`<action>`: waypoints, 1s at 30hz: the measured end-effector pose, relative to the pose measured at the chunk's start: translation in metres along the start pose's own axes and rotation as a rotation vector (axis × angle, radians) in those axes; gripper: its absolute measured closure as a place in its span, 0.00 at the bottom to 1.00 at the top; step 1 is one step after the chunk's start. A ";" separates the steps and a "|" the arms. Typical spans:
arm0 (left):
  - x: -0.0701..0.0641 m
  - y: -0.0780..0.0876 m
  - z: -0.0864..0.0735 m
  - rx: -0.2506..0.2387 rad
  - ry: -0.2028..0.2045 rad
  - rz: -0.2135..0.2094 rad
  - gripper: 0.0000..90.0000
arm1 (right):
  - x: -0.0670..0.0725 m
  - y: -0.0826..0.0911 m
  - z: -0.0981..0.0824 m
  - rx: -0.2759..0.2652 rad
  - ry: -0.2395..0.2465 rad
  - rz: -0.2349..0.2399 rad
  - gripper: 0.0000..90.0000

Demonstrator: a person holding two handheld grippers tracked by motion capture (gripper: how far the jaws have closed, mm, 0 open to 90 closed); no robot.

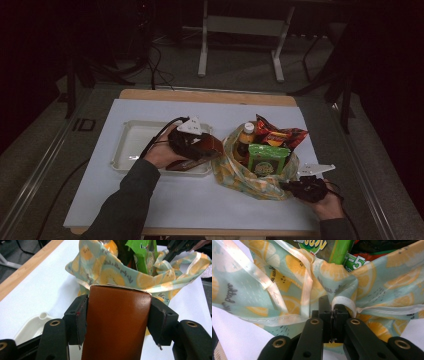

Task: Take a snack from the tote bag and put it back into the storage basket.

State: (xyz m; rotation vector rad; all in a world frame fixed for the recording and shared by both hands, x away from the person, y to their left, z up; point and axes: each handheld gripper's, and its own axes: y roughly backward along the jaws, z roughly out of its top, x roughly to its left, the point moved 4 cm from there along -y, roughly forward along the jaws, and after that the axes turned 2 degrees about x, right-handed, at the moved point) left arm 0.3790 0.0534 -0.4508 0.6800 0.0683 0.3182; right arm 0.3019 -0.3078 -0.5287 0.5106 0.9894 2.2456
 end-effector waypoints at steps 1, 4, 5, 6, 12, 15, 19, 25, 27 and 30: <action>0.000 0.000 -0.002 0.003 0.000 0.001 0.43 | 0.000 0.000 0.000 -0.001 0.000 0.000 0.98; 0.003 0.002 -0.008 0.009 0.011 0.001 0.43 | 0.000 0.000 0.000 -0.001 0.000 0.000 0.98; 0.004 0.002 -0.011 0.012 0.015 0.000 0.42 | 0.000 0.000 0.000 -0.001 0.000 0.000 0.98; 0.005 0.003 -0.013 0.013 0.018 -0.002 0.42 | 0.000 0.000 0.000 0.000 0.000 0.000 0.98; 0.005 0.003 -0.028 0.057 0.028 -0.015 0.41 | 0.000 0.000 0.000 0.002 0.002 -0.001 0.98; 0.006 0.002 -0.035 0.086 0.040 -0.021 0.40 | 0.000 0.000 0.000 0.002 0.004 -0.001 0.98; 0.003 -0.001 -0.042 0.129 0.037 -0.032 0.39 | 0.000 0.000 0.000 0.003 0.002 0.000 0.98; -0.002 -0.011 -0.044 0.177 0.044 -0.050 0.38 | 0.000 0.000 0.000 0.004 0.003 0.001 0.98; -0.002 -0.013 -0.045 0.184 0.048 -0.042 0.38 | 0.000 0.000 0.000 0.004 0.003 0.001 0.98; -0.002 -0.016 -0.046 0.204 0.048 -0.041 0.38 | 0.000 0.000 0.000 0.003 0.003 0.002 0.98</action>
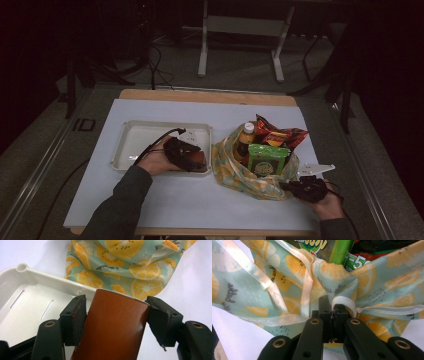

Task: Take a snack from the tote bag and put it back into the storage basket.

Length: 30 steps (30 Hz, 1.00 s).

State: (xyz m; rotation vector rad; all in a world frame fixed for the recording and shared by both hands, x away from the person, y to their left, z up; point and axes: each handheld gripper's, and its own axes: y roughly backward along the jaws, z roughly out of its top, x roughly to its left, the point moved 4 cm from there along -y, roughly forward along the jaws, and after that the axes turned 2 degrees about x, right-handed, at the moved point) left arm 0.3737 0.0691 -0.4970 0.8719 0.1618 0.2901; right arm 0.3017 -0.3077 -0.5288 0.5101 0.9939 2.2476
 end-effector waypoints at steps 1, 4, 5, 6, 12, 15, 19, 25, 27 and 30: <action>0.000 -0.002 -0.001 0.021 0.001 0.009 0.38 | 0.000 0.000 0.000 0.000 0.001 0.000 0.98; 0.000 -0.005 -0.004 0.039 0.016 0.007 0.38 | 0.000 0.000 0.000 -0.001 0.000 0.001 0.98; 0.000 -0.005 -0.004 0.030 0.025 0.007 0.38 | 0.000 0.000 0.000 -0.001 0.000 0.001 0.98; 0.000 -0.005 -0.004 0.022 0.029 0.006 0.38 | 0.000 0.000 0.000 -0.001 -0.001 0.002 0.98; -0.002 -0.002 0.003 -0.028 0.035 0.002 0.39 | 0.000 0.000 0.000 0.000 -0.002 0.003 0.98; -0.003 -0.001 0.005 -0.044 0.030 0.017 0.39 | 0.000 0.000 0.000 0.000 -0.001 0.003 0.98; -0.003 0.002 0.008 -0.062 0.020 0.038 0.40 | 0.000 0.000 -0.001 -0.001 -0.002 0.005 0.98; -0.003 0.010 0.015 -0.134 0.035 0.066 0.41 | 0.000 0.000 -0.001 -0.003 0.000 0.005 0.98; -0.003 0.012 0.017 -0.142 0.027 0.075 0.42 | 0.000 0.000 -0.001 -0.003 0.001 0.004 0.98; -0.005 0.015 0.022 -0.170 0.032 0.074 0.43 | -0.001 0.000 -0.001 -0.003 0.002 0.003 0.98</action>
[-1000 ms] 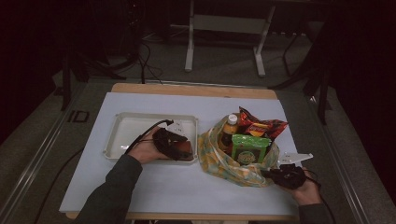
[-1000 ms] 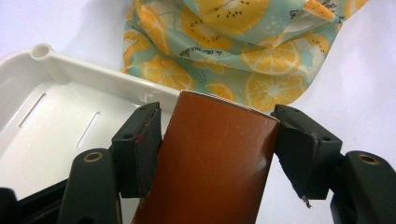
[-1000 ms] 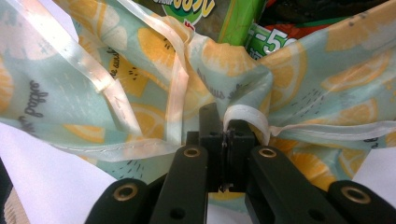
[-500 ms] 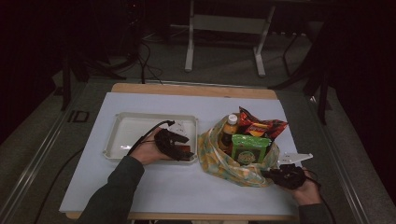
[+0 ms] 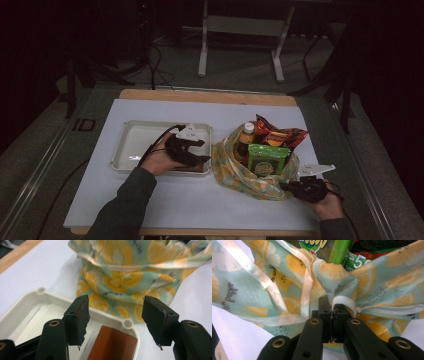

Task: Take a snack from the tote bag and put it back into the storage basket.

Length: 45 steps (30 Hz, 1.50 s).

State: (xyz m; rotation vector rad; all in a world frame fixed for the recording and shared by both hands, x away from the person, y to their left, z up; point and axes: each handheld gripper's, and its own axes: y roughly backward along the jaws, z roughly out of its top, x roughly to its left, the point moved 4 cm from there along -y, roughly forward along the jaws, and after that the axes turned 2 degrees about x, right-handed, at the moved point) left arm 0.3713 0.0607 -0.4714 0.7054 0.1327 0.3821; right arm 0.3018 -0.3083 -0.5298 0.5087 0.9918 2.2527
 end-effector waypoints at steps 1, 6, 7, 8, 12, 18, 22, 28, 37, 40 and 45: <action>-0.001 0.001 0.002 -0.008 -0.001 0.000 0.43 | 0.000 0.000 0.000 0.002 0.001 0.000 0.98; -0.003 0.003 0.010 -0.020 -0.012 0.000 0.45 | 0.000 0.000 0.000 0.001 0.006 -0.002 0.98; -0.003 0.003 0.012 -0.024 -0.009 0.000 0.45 | 0.000 0.000 -0.001 0.001 0.006 -0.001 0.98; -0.004 0.003 0.013 -0.026 -0.012 -0.003 0.45 | 0.000 -0.001 -0.001 0.000 0.005 0.000 0.98; -0.006 0.003 0.022 -0.032 -0.028 -0.002 0.46 | 0.000 -0.001 -0.001 0.001 0.005 0.001 0.98; -0.009 0.002 0.034 -0.045 -0.044 -0.007 0.47 | 0.001 0.000 -0.001 0.001 0.005 0.000 0.98; -0.010 0.001 0.041 -0.047 -0.046 -0.010 0.48 | 0.000 -0.001 -0.001 0.001 0.008 0.001 0.98; -0.009 0.000 0.047 -0.055 -0.047 -0.007 0.50 | 0.000 -0.001 -0.001 0.001 0.009 0.001 0.98; -0.010 -0.002 0.059 -0.052 -0.070 -0.011 0.55 | 0.000 -0.001 -0.001 0.001 0.010 0.002 0.98; -0.010 -0.004 0.063 -0.052 -0.073 -0.016 0.56 | 0.000 -0.001 -0.001 0.000 0.009 0.003 0.98; -0.010 -0.005 0.072 -0.058 -0.086 -0.021 0.60 | 0.000 0.000 -0.001 0.000 0.008 0.003 0.98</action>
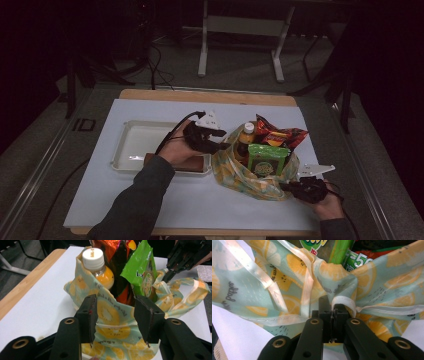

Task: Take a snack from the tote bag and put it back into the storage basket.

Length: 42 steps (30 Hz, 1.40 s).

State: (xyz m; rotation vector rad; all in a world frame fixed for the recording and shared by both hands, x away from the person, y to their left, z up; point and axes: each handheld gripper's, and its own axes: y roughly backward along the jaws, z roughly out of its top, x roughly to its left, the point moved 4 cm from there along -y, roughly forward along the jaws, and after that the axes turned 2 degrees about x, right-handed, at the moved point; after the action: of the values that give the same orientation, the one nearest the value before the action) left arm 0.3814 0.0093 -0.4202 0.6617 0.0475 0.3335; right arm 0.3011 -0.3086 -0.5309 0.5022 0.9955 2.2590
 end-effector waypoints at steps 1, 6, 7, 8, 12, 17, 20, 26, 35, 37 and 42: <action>0.000 0.000 0.002 0.000 0.001 -0.006 0.61 | 0.000 0.000 0.000 -0.001 0.001 0.000 0.98; 0.000 -0.004 0.009 -0.006 -0.005 -0.014 0.65 | 0.000 0.000 0.000 -0.001 0.001 0.000 0.98; -0.001 -0.005 0.010 -0.005 -0.009 -0.016 0.66 | 0.000 0.000 0.000 -0.001 0.001 0.001 0.98; -0.001 -0.007 0.012 -0.001 -0.013 -0.016 0.67 | 0.000 0.000 0.000 -0.001 0.001 0.001 0.98; -0.004 -0.012 0.016 0.003 -0.020 -0.021 0.67 | 0.000 0.000 0.000 -0.001 0.001 0.002 0.98; -0.005 -0.020 0.019 0.017 -0.020 -0.024 0.69 | 0.000 0.000 0.000 -0.002 0.002 0.003 0.98; -0.005 -0.026 0.019 0.029 -0.012 -0.025 0.69 | -0.001 0.000 0.000 -0.002 0.002 0.003 0.98; -0.007 -0.035 0.021 0.041 -0.008 -0.046 0.70 | 0.000 0.000 0.000 -0.001 0.000 0.004 0.98; -0.003 -0.050 0.023 0.096 0.001 -0.038 0.67 | -0.001 0.001 -0.001 0.000 0.001 0.006 0.98; 0.000 -0.051 0.021 0.114 0.008 -0.027 0.66 | -0.001 0.001 -0.001 -0.001 0.001 0.007 0.98; 0.007 -0.055 0.017 0.131 0.046 -0.005 0.63 | -0.001 0.001 -0.001 0.000 0.001 0.006 0.98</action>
State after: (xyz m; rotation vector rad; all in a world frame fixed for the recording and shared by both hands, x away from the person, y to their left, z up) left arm 0.4068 -0.0397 -0.4398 0.7840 0.1161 0.3432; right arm 0.3013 -0.3099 -0.5310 0.5052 0.9954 2.2651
